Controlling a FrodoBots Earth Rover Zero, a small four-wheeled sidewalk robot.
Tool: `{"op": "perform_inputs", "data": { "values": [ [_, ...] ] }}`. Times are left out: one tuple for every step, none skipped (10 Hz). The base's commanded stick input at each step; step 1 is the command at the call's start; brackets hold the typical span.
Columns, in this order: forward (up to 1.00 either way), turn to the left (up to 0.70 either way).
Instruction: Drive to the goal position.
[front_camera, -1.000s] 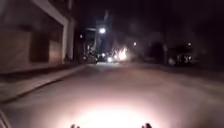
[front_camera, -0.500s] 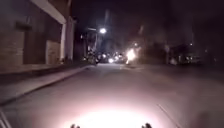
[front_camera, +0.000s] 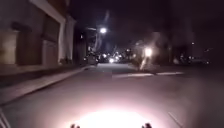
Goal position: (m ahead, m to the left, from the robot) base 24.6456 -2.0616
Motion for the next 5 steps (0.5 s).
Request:
{"op": "perform_inputs", "data": {
  "values": [
    [0.7, 0.0],
    [0.7, 0.0],
    [0.7, 0.0],
    [0.7, 0.0],
    [0.7, 0.0]
  ]
}}
